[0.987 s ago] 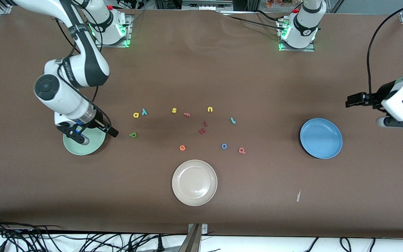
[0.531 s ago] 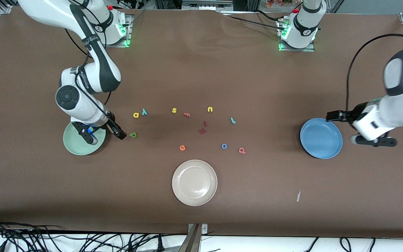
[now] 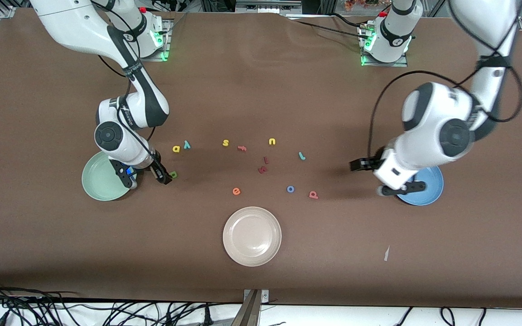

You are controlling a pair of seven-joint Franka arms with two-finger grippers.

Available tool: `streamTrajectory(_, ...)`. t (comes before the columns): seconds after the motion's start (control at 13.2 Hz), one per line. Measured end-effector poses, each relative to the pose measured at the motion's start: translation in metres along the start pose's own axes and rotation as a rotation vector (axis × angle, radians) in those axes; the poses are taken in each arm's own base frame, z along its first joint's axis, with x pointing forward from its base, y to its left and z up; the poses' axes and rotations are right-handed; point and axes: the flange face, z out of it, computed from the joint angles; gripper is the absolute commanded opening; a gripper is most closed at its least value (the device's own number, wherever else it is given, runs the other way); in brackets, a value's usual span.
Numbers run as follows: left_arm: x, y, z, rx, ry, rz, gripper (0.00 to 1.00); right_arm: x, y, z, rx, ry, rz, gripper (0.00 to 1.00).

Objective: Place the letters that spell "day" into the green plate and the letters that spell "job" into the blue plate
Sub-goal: 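Reach the right gripper to the green d while the left gripper reaches the teal 1, then grasp the green d with the right gripper while the left gripper grasps the teal 1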

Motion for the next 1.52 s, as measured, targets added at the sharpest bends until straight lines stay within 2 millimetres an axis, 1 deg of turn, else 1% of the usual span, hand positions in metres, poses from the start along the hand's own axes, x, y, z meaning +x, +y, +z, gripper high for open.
streamTrajectory(0.15,-0.025,0.031,0.035,-0.016,0.046,-0.045,1.00,-0.001,-0.001,0.009,0.009,0.004,0.016,0.99)
streamTrajectory(0.23,-0.037,0.043,0.051,-0.028,0.073,-0.066,1.00,-0.002,-0.003,0.015,0.015,0.008,0.026,0.99)
streamTrajectory(0.3,-0.049,0.051,0.067,-0.035,0.096,-0.086,1.00,-0.004,-0.003,0.023,0.018,0.014,0.038,0.99)
streamTrajectory(0.46,-0.073,0.060,0.097,-0.005,0.129,-0.126,1.00,-0.009,-0.005,0.036,0.020,0.027,0.047,0.99)
streamTrajectory(0.61,-0.091,0.072,0.124,0.035,0.158,-0.171,1.00,-0.013,-0.006,0.043,0.020,0.032,0.049,0.99)
streamTrajectory(0.68,-0.098,0.080,0.139,0.041,0.175,-0.198,1.00,-0.014,-0.007,0.044,0.023,0.033,0.050,0.93)
streamTrajectory(0.76,-0.103,0.087,0.154,0.042,0.188,-0.225,1.00,-0.013,-0.007,0.044,0.026,0.035,0.052,0.75)
streamTrajectory(0.84,-0.107,0.092,0.168,0.043,0.190,-0.249,1.00,-0.012,-0.007,0.043,0.030,0.037,0.056,0.53)
streamTrajectory(0.91,-0.108,0.096,0.179,0.043,0.187,-0.268,1.00,-0.012,-0.009,0.041,0.039,0.039,0.071,0.38)
streamTrajectory(0.99,-0.109,0.100,0.189,0.046,0.180,-0.278,0.99,-0.011,-0.010,0.038,0.046,0.040,0.101,0.27)
streamTrajectory(1.14,-0.112,0.103,0.203,0.055,0.167,-0.285,0.91,-0.010,-0.011,0.034,0.055,0.043,0.137,0.06)
streamTrajectory(1.21,-0.114,0.104,0.208,0.060,0.161,-0.285,0.89,-0.009,-0.012,0.033,0.058,0.044,0.142,0.00)
streamTrajectory(1.29,-0.116,0.105,0.213,0.064,0.157,-0.285,0.85,-0.008,-0.011,0.032,0.055,0.043,0.146,0.00)
streamTrajectory(1.44,-0.119,0.108,0.217,0.067,0.153,-0.292,0.70,-0.008,-0.011,0.032,0.056,0.044,0.147,0.00)
streamTrajectory(1.52,-0.119,0.108,0.217,0.066,0.154,-0.294,0.61,-0.008,-0.011,0.031,0.057,0.045,0.150,0.00)
